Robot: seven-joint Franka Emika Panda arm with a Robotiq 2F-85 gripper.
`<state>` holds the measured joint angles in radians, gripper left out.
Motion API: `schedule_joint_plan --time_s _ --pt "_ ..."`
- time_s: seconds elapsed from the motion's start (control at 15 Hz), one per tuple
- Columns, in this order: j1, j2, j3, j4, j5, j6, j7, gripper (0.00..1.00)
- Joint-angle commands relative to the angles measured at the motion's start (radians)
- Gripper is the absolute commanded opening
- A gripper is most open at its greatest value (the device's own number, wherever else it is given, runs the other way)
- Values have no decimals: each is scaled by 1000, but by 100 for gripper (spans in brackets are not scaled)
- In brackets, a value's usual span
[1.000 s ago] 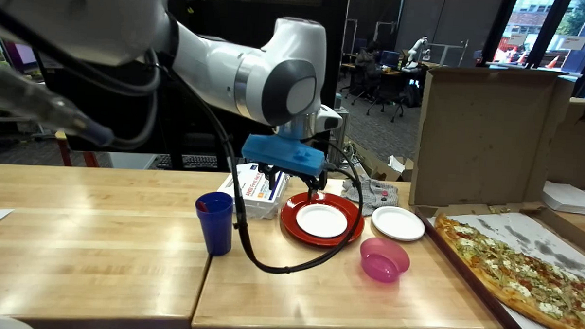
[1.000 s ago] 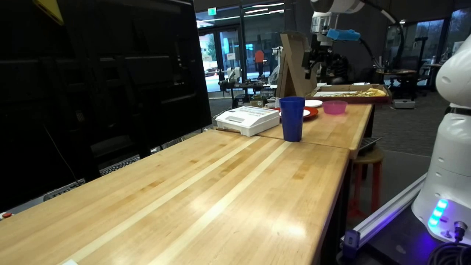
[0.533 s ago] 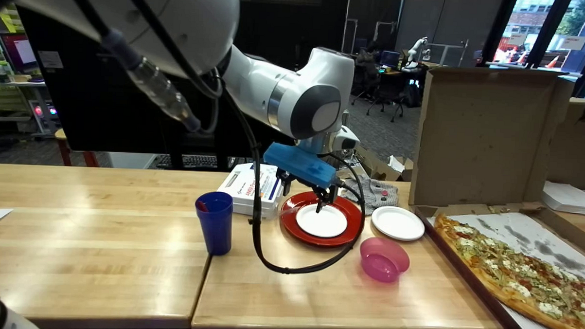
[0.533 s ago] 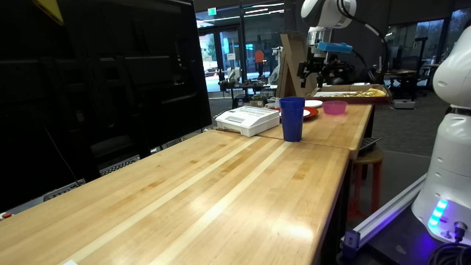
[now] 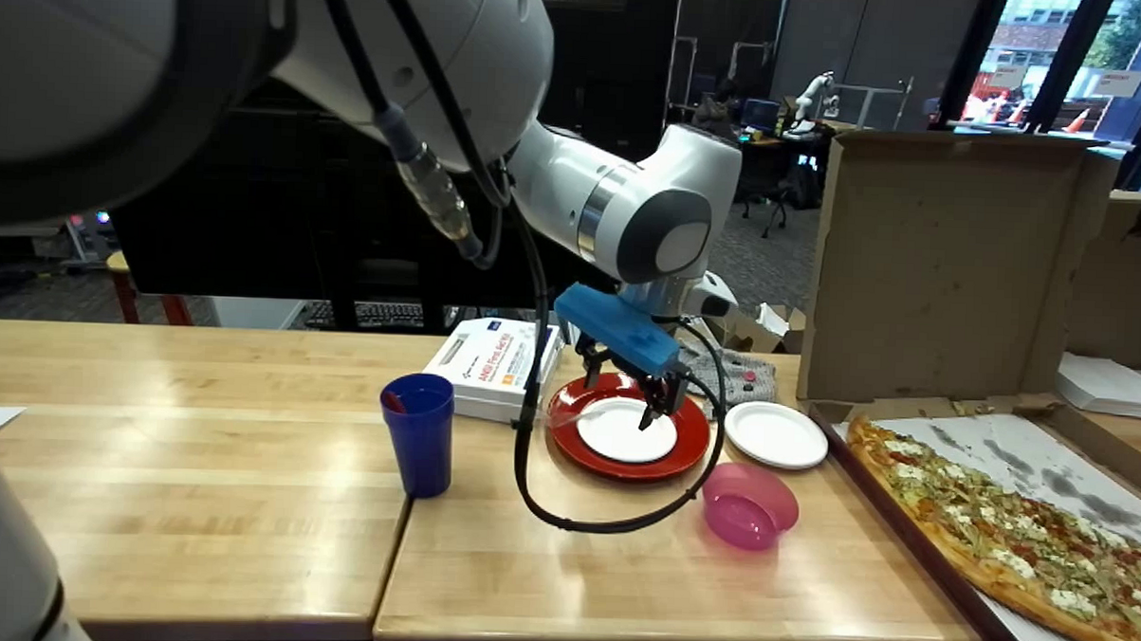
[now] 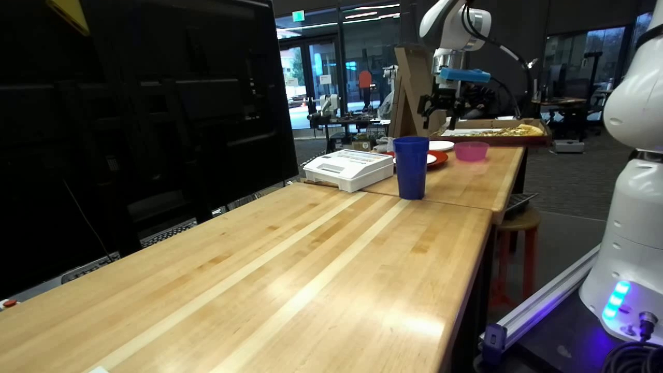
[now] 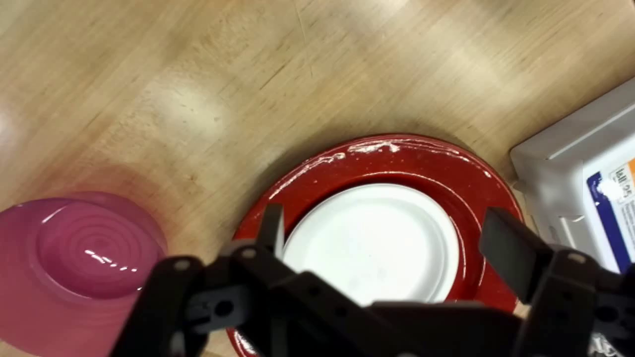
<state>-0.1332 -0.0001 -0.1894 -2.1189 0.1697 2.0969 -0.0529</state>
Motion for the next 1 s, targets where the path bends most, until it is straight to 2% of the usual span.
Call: schedule_joint_plan --time_s 0.0,0.4,0.93 --pt "-32 44 -5 70 -11 -57 51 100" --pt "-70 84 -22 105 -10 -91 75 100" --pt "-125 197 -45 178 23 -124 44 100"
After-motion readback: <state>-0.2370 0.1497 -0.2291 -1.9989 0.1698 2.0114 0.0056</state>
